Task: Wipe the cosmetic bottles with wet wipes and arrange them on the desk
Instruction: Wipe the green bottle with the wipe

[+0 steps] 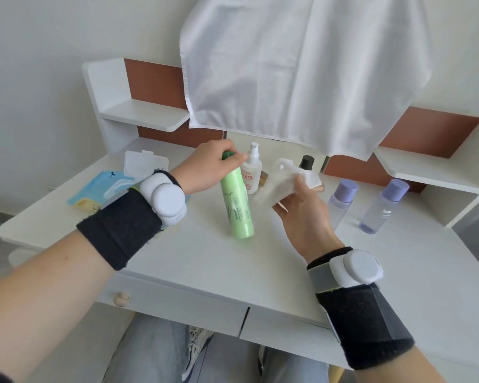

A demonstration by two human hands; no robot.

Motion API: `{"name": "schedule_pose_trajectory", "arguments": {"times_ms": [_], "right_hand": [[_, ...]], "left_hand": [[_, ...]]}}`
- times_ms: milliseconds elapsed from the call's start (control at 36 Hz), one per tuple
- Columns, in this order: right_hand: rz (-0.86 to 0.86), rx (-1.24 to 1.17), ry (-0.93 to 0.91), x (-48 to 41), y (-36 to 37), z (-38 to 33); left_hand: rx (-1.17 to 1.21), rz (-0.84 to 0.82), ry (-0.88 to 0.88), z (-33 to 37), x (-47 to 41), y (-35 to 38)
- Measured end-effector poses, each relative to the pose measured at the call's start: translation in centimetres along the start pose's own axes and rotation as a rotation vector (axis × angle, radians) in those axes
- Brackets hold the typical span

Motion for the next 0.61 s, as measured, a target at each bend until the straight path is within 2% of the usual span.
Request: {"name": "schedule_pose_trajectory", "arguments": {"times_ms": [222, 389, 528, 611], "right_hand": [[-0.044, -0.101, -0.007, 0.2, 0.6, -0.2], [-0.104, -0.119, -0.078, 0.9, 1.5, -1.0], [-0.174, -0.084, -0.129, 1.8, 2.6, -1.5], [-0.19, -0.011, -0.139, 2.1, 3.1, -1.4]], "left_hand": [[-0.058, -0.016, -0.014, 0.9, -0.1, 0.1], [0.112, -0.033, -0.037, 1.4, -0.3, 0.5], [0.116, 0.031, -0.036, 2.4, -0.3, 0.7], [0.058, 0.094, -0.125, 1.2, -0.6, 0.6]]}}
Point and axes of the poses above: each hand's wrist, its own x-axis away from the middle knuckle, its own y-axis out of the palm, z = x × y, the point moved 9 cm from there along -x, towards the middle knuckle, and after that the axes turned 8 degrees about y, right-handed, at the moved point
